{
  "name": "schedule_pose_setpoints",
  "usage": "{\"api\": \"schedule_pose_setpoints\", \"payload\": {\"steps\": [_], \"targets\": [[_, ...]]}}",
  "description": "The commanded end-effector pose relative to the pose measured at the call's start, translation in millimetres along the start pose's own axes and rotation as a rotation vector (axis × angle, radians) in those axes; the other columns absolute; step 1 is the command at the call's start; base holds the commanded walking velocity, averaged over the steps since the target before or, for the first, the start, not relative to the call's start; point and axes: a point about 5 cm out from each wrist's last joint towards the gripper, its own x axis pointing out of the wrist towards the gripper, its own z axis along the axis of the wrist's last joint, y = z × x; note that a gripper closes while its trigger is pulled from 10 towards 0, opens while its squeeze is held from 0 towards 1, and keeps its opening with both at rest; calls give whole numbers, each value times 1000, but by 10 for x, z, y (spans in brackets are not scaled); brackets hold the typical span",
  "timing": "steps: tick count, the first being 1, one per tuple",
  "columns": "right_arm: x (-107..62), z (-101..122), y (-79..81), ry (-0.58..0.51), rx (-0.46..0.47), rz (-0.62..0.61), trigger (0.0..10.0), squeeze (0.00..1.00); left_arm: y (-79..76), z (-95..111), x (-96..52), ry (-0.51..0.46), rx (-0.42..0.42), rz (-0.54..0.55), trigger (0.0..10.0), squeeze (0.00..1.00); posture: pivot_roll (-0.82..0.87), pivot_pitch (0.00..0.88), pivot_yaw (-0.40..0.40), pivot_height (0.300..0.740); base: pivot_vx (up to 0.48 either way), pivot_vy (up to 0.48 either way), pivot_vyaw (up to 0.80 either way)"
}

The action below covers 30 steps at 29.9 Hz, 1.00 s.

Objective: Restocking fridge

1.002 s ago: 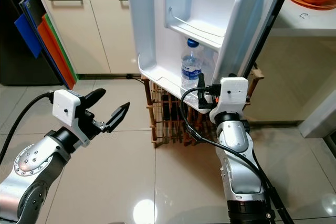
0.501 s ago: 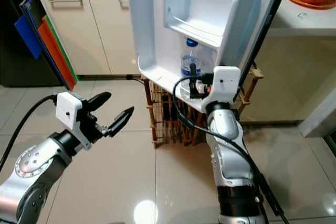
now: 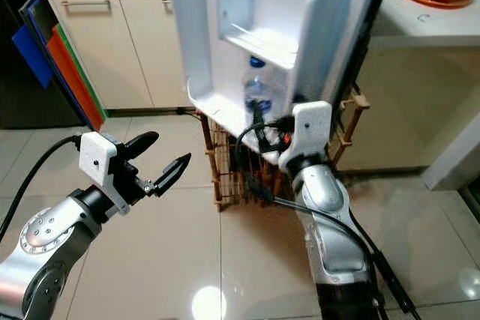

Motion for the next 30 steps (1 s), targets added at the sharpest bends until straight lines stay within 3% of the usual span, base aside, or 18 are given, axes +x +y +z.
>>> {"api": "schedule_pose_setpoints", "payload": {"steps": [1,3,4,6,7,10,13,15,16,17,20,25,30], "targets": [[-82,141,221,-49,75,203,10000,0,4,1,-12,2,3,-4,10000,0,68,0,54,740,0,0,0],[-269,161,245,-26,147,319,10000,0,0,-3,-14,3,0,-5,10000,0,63,0,55,740,0,0,0],[-269,161,245,-26,147,319,10000,0,0,-3,-14,3,0,-5,10000,0,63,0,55,740,0,0,0],[-448,168,227,15,173,410,10000,0,-5,-8,-17,5,-2,-5,10000,0,60,0,55,740,0,0,0],[-599,153,157,67,168,452,10000,0,-6,-13,-21,6,-4,-4,10000,0,60,0,55,740,0,0,0],[-736,146,58,116,166,470,10000,0,-4,-16,-27,8,-5,-4,10000,0,54,0,57,740,0,0,0],[-929,96,-156,235,118,454,10000,0,11,-26,-39,13,-5,-1,10000,0,54,0,57,740,0,0,0],[-945,44,-318,285,56,363,10000,0,18,-30,-41,15,-5,1,10000,0,54,0,57,740,0,0,0],[-945,44,-318,285,56,363,10000,0,18,-30,-41,15,-5,1,10000,0,54,0,57,740,0,0,0],[-941,-67,-559,361,-28,204,10000,0,14,-26,-35,13,-6,3,10000,0,47,0,58,740,0,0,0],[-953,-165,-757,424,-75,68,10000,0,9,-21,-32,9,-8,7,10000,0,52,0,56,740,0,0,0],[-989,-270,-859,509,-142,20,10000,0,72,-76,-134,19,-15,70,10000,0,56,0,54,740,0,0,0],[-859,-351,-919,528,-201,-80,10000,0,214,-330,-345,123,-32,180,10000,0,72,1,50,740,0,0,0]]}}
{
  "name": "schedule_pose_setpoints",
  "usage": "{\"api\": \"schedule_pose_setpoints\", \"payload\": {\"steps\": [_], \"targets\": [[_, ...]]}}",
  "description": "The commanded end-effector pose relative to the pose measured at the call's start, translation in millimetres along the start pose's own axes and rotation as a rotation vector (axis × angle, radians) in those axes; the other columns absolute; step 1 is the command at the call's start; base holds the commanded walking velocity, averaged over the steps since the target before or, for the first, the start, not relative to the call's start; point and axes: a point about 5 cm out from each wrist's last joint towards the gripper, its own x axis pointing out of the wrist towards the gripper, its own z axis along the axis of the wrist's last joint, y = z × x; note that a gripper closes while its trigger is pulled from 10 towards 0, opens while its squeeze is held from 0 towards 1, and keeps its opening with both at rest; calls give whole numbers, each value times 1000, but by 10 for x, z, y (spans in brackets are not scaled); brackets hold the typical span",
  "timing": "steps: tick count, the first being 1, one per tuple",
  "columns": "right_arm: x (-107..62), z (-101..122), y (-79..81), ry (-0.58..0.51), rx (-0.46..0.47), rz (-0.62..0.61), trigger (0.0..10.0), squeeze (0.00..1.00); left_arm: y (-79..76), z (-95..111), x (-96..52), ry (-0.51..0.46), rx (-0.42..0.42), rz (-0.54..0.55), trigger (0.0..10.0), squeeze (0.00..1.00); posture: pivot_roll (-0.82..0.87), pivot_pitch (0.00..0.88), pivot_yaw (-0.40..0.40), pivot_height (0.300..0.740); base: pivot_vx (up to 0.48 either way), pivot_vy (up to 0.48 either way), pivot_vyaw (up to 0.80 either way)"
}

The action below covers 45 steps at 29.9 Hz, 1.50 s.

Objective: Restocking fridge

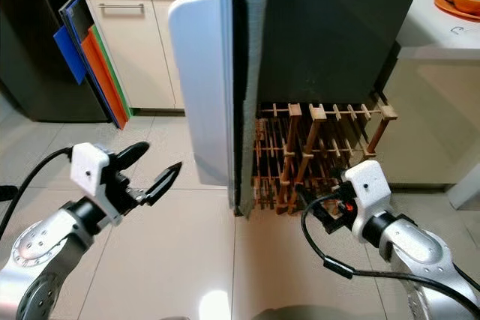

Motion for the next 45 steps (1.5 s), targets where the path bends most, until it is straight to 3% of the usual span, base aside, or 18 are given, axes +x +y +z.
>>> {"api": "schedule_pose_setpoints", "payload": {"steps": [1,3,4,7,11,16,18,21,24,27,28,32,34,36,37,39,42,45], "targets": [[54,35,6,-9,-11,-29,10000,0,71,-26,-37,17,5,38,10000,0,72,1,50,740,0,0,0],[80,56,6,-18,-6,-48,10000,0,87,-53,-52,41,-3,50,10000,0,73,0,52,740,0,0,0],[227,270,88,-120,67,-96,10000,0,138,-206,-114,142,7,65,10000,0,74,0,53,740,0,0,0],[307,424,165,-190,115,-103,10000,0,160,-278,-147,178,17,67,10000,0,74,0,54,740,0,0,0],[426,810,543,-344,184,80,10000,0,152,-380,-156,208,32,73,10000,0,82,0,52,740,0,0,0],[422,939,758,-370,166,204,10000,0,116,-462,-136,216,28,57,10000,0,85,0,51,740,0,0,0],[404,1017,945,-368,130,302,10000,0,119,-557,-128,231,25,45,10000,0,86,0,51,740,0,0,0],[390,1056,1030,-369,121,344,10000,0,128,-603,-127,237,22,42,10000,0,86,0,51,740,0,0,0],[280,1262,1309,-431,103,511,10000,0,209,-783,-147,261,14,36,10000,0,86,0,51,740,0,0,0],[178,1417,1445,-512,109,617,10000,0,241,-890,-168,279,1,24,10000,0,84,0,50,740,0,0,0],[19,1580,1584,-619,158,756,10000,0,259,-994,-192,300,-6,16,10000,0,81,0,49,740,0,0,0],[-181,1763,1727,-749,260,913,10000,0,255,-1154,-224,324,-12,18,10000,0,81,0,46,740,0,0,0],[-192,1823,1728,-791,355,909,10000,0,240,-1245,-237,331,-13,26,10000,0,85,0,40,740,0,0,0],[26,1723,1618,-708,371,741,10000,0,232,-1355,-257,337,-14,58,10000,0,86,0,39,740,0,0,0],[201,1594,1509,-616,328,595,10000,0,274,-1380,-244,332,-16,82,10000,0,82,0,39,740,0,0,0],[380,1421,1343,-511,248,418,10000,0,334,-1395,-221,327,-20,111,10000,0,79,0,40,740,0,0,0],[474,1240,1076,-454,254,269,10000,0,369,-1446,-209,332,-22,115,10000,0,77,0,42,740,0,0,0],[466,1114,883,-422,238,202,10000,0,344,-1541,-242,361,-32,93,10000,0,70,0,44,740,0,0,0]]}}
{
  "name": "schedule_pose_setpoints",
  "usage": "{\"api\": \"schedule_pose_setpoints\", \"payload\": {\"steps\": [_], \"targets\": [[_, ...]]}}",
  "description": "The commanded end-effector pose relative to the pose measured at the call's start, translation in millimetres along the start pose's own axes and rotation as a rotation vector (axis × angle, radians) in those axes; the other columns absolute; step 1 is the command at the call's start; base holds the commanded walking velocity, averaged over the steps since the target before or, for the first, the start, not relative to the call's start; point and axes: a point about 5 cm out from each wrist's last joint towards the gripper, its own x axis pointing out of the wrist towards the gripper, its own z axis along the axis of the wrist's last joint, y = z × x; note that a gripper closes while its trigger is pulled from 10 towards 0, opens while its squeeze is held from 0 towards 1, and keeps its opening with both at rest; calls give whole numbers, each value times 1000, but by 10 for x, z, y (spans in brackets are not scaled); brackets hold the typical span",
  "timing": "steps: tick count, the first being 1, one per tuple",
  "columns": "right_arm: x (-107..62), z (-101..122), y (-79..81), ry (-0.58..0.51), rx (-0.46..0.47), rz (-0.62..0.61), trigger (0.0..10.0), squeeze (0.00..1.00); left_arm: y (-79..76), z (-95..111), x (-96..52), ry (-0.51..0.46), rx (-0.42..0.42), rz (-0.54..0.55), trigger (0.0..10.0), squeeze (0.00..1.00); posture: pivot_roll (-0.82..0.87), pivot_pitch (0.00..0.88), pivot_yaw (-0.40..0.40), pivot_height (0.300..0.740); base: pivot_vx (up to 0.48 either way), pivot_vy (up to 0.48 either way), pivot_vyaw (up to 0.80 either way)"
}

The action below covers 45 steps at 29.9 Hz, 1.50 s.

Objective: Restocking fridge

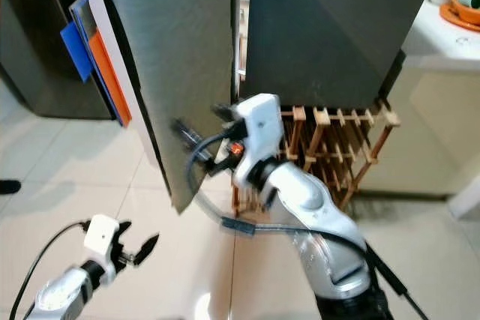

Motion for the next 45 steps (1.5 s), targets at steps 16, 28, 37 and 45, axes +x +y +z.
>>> {"api": "schedule_pose_setpoints", "payload": {"steps": [16,28,37,45], "targets": [[-212,-748,-786,260,-193,-509,10000,0,-205,-168,109,98,122,-149,10000,0,43,0,43,740,0,0,0],[-317,-1339,-837,402,-172,-636,10000,0,-571,1196,706,-317,341,-220,10000,0,39,0,37,740,0,0,0],[-317,-1347,-902,368,-197,-661,10000,0,-721,1041,746,-173,255,-377,10000,0,16,0,47,740,0,0,0],[-358,-1314,-899,337,-207,-645,10000,0,-552,1149,631,-269,250,-318,10000,0,21,0,39,740,0,0,0]]}}
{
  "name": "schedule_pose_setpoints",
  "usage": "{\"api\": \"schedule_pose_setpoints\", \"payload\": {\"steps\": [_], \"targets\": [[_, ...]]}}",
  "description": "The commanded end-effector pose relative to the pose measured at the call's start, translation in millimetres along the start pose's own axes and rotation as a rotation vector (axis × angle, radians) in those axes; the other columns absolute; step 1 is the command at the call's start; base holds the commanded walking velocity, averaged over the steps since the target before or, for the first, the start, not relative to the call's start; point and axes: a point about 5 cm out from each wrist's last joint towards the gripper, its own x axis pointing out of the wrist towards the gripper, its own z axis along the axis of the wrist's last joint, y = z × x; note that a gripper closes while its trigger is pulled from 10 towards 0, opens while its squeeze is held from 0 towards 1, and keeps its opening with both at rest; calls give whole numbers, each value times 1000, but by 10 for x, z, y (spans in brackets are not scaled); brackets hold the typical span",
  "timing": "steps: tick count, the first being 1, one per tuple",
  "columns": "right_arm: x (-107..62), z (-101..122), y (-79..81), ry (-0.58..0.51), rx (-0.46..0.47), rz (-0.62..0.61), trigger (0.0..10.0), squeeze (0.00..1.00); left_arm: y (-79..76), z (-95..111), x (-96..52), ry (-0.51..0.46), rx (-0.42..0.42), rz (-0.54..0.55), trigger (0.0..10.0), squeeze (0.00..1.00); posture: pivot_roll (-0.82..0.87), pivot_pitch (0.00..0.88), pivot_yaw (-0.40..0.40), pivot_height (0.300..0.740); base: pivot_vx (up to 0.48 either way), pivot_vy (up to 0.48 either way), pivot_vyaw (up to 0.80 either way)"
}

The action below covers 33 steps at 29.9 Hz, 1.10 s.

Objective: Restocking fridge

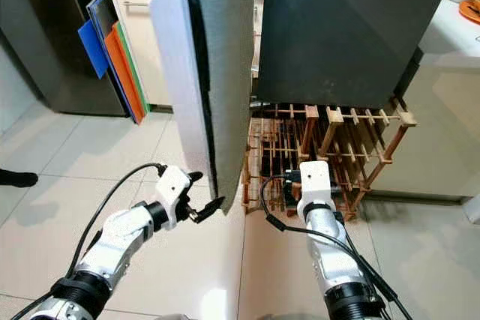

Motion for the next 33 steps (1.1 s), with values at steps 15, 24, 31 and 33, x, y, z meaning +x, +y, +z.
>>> {"api": "schedule_pose_setpoints", "payload": {"steps": [15,24,31,33], "targets": [[-103,144,-34,-90,-17,41,10000,0,427,318,-880,-86,102,470,10000,0,40,0,37,740,0,0,0],[-238,36,57,-61,-14,90,10000,0,922,279,-1945,-14,92,1069,10000,0,88,0,-3,740,0,0,0],[-225,63,127,-64,-17,111,10000,0,751,553,-1637,-122,82,709,10000,0,95,0,-2,740,0,0,0],[-217,76,141,-66,-17,114,10000,0,596,573,-1470,-125,68,513,10000,0,92,0,0,740,0,0,0]]}}
